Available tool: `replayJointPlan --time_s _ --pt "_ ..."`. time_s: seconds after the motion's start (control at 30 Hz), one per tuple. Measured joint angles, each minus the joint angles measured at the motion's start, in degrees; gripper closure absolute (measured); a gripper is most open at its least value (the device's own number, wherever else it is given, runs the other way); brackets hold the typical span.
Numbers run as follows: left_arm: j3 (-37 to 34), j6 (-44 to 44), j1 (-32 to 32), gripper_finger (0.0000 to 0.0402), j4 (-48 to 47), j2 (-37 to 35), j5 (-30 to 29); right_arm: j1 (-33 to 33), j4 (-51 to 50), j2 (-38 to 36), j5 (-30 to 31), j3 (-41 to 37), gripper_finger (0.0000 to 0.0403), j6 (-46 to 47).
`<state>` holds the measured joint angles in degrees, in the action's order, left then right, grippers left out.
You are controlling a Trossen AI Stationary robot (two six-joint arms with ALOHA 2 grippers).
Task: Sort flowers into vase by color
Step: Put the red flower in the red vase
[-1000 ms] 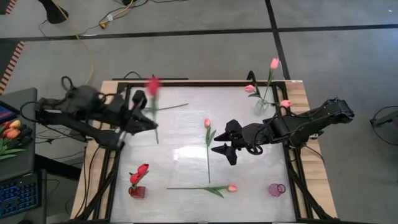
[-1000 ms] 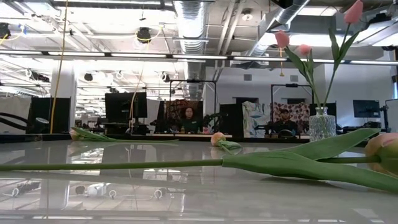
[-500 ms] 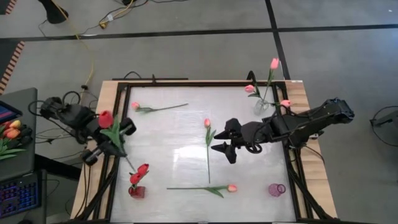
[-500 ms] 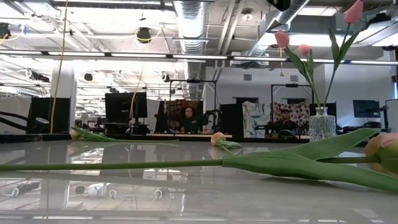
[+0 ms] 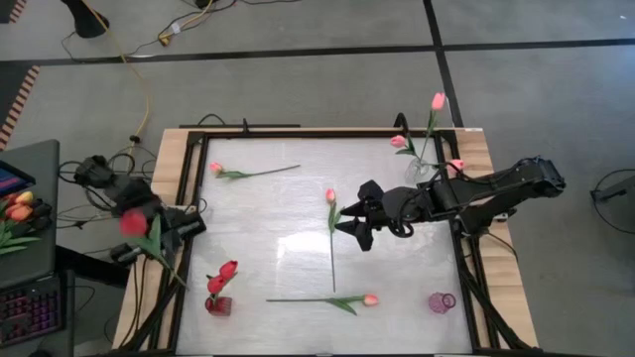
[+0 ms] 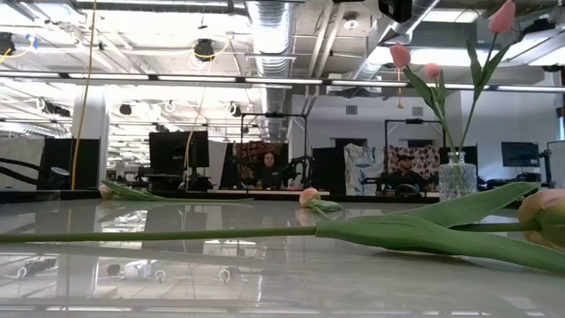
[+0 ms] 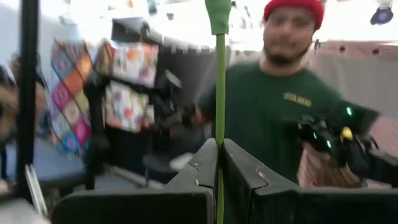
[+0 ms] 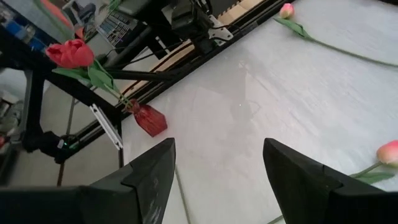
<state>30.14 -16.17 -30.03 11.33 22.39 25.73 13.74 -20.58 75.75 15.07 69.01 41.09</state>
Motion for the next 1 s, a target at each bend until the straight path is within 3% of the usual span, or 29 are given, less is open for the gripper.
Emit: replayJointPlan --time_s 0.5,1.0 --pt "-14.08 7.90 -4.17 0.0401 5.91 0.12 2.26 -1.61 0.00 0.02 -0.33 0.00 0.0133 9.92" --pt "-22.03 6.20 -4.82 0.0401 13.58 0.37 -2.61 -5.47 -0.12 0.02 -7.91 0.00 0.0133 8.32"
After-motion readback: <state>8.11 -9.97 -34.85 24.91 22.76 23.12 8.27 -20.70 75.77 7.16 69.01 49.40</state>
